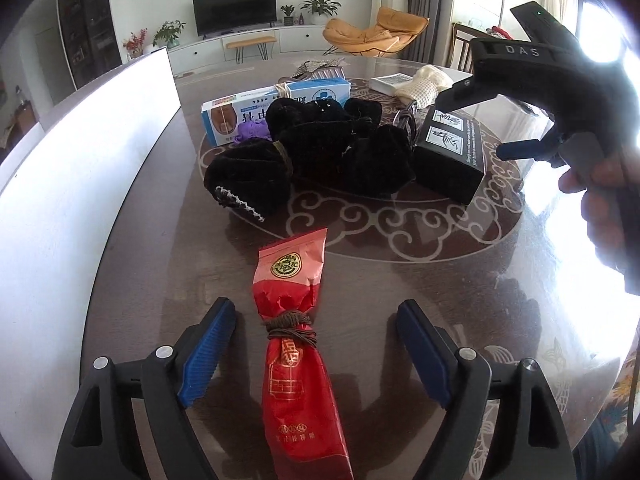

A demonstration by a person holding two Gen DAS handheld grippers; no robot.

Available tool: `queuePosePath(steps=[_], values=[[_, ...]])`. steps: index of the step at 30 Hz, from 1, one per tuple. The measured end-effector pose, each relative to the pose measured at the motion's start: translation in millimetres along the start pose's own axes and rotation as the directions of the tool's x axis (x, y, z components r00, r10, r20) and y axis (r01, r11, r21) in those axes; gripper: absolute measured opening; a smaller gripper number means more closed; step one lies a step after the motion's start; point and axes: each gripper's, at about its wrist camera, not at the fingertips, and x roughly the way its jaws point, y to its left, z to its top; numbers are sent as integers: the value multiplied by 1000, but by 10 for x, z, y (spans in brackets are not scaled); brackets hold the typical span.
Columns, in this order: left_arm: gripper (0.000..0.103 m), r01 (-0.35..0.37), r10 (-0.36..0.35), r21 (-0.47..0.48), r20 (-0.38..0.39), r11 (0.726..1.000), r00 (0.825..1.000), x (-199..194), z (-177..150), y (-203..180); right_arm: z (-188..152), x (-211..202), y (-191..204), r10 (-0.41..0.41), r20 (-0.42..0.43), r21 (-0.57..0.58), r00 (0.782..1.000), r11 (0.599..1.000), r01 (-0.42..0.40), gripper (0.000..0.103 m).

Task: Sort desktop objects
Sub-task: 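Grasp black soap box with right gripper while left tool lifts red packet, then carry red packet and black box into white cardboard bin, open both grippers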

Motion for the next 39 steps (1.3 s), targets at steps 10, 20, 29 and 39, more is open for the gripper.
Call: queuePosePath(steps=[10, 20, 29, 39], values=[[83, 4, -4, -3, 6, 1000, 1000, 14, 1, 15, -101, 211, 323, -104, 35, -172, 994, 979, 109, 75], [84, 54, -54, -15, -31, 998, 998, 11, 38, 99, -396, -149, 26, -153, -33, -325, 988, 936, 134, 80], [23, 101, -102, -68, -2, 992, 995, -132, -37, 298, -258, 145, 253, -276, -47, -438, 960, 869, 228, 60], [23, 221, -163, -226, 251, 949, 954, -1117, -107, 601, -486, -528, 434, -253, -32, -554, 967, 810, 194, 60]])
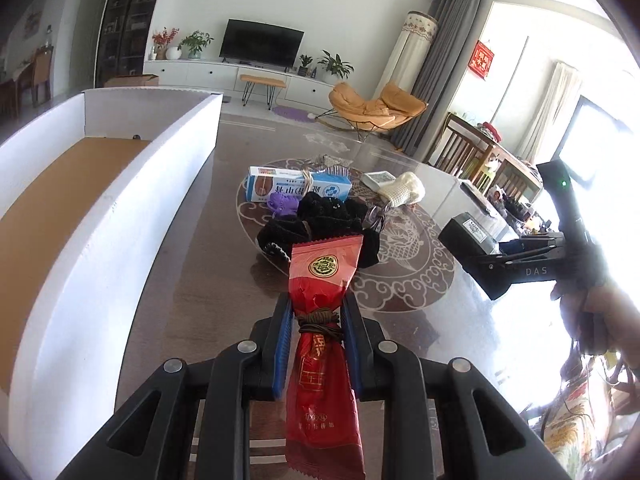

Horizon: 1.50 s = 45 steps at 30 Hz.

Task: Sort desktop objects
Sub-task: 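Carry red packet and black box into white cardboard bin, open both grippers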

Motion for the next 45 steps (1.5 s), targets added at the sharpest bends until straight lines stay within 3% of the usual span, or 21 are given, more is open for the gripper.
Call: queuePosePath(steps=[4, 8, 12, 15, 19, 23, 24, 26, 29, 32, 35, 40, 42, 44, 45], values=[[23, -21, 24, -33, 88, 999, 996, -559, 383, 284, 348, -335, 484, 67, 65, -56, 996, 996, -63, 60], [23, -152, 159, -65, 117, 986, 980, -987, 683, 829, 811, -615, 1305, 198, 134, -148, 971, 973, -178, 60], [23, -259, 271, -171, 54, 951, 961, -1097, 781, 1565, 1197, -787, 2315, 349, 167, -265, 922, 916, -299, 60], [23, -330, 333, -216, -24, 919, 943, -989, 735, 1990, 1374, -783, 3053, 411, 170, -353, 896, 874, -334, 60], [23, -383, 366, -221, -115, 897, 924, -764, 634, 2265, 1467, -502, 3748, 418, 126, -413, 900, 847, -335, 60], [30, -416, 384, -213, -175, 884, 907, -596, 576, 2360, 1469, -88, 4028, 402, 70, -409, 913, 846, -341, 61], [34, -423, 389, -214, -184, 880, 903, -568, 559, 2375, 1459, -7, 4054, 400, 54, -398, 915, 849, -347, 61], [68, -446, 411, -214, -191, 869, 892, -531, 528, 2403, 1469, 150, 4040, 390, 31, -363, 920, 862, -353, 67], [72, -462, 440, -216, -145, 860, 886, -598, 527, 2358, 1481, 161, 3926, 414, 58, -316, 909, 871, -376, 76], [72, -449, 439, -213, -98, 868, 893, -663, 561, 2173, 1460, -18, 3711, 447, 128, -311, 885, 866, -392, 84], [72, -398, 399, -180, -32, 900, 917, -705, 621, 1788, 1355, -270, 3381, 425, 261, -323, 867, 885, -337, 92], [75, -227, 228, -39, 50, 973, 972, -647, 614, 774, 939, -491, 2591, 296, 470, -277, 832, 944, -179, 103], [84, -153, 152, 26, 58, 988, 987, -555, 558, 343, 744, -468, 2185, 212, 499, -230, 840, 967, -107, 103], [100, -85, 81, 80, 41, 993, 996, -371, 450, -31, 521, -365, 1778, 122, 495, -179, 861, 983, -36, 103], [101, -59, 57, 103, 21, 993, 998, -237, 372, -185, 411, -296, 1565, 81, 482, -157, 873, 988, -6, 103]])
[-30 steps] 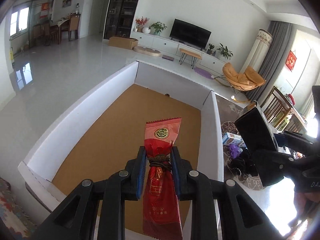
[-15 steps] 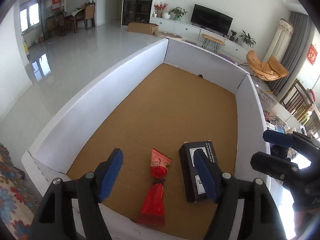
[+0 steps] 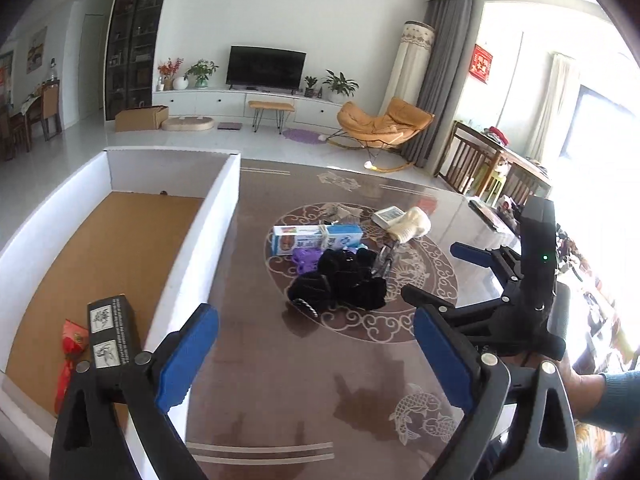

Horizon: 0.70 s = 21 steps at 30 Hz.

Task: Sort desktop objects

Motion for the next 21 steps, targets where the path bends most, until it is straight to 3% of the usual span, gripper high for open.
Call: queuePosePath(steps=[5, 9, 11, 21], values=[[101, 12, 0, 82, -151, 997, 989, 884, -408, -546, -889, -75, -835, -150, -168, 30, 974, 987, 157, 103], [101, -16, 43, 141, -194, 990, 980, 1383, -527, -731, -1410, -141, -1319, -198, -286, 107, 938, 966, 236, 103], [101, -20, 51, 148, -208, 989, 977, 1536, -542, -778, -1561, -156, -1476, -200, -322, 150, 925, 954, 258, 103], [103, -79, 129, 205, -245, 975, 961, 1842, -548, -886, -1643, -190, -1693, -129, -325, 282, 937, 932, 226, 103]])
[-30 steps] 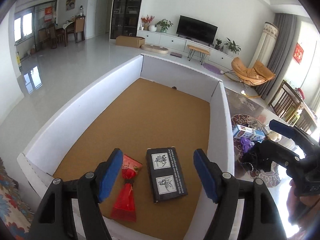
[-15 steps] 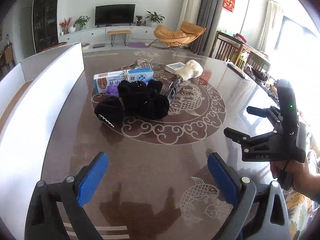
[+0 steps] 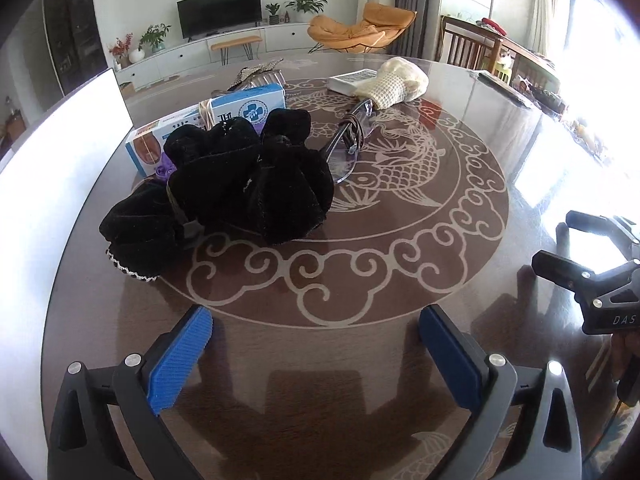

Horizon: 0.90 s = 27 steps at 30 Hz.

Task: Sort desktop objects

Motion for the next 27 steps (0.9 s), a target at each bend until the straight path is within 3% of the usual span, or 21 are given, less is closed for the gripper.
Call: queuePosePath(steps=[27], values=[[103, 1, -1, -2, -2, 1000, 1000, 0, 21, 24, -10, 4, 17, -7, 0, -5, 1000, 1000, 7, 103]])
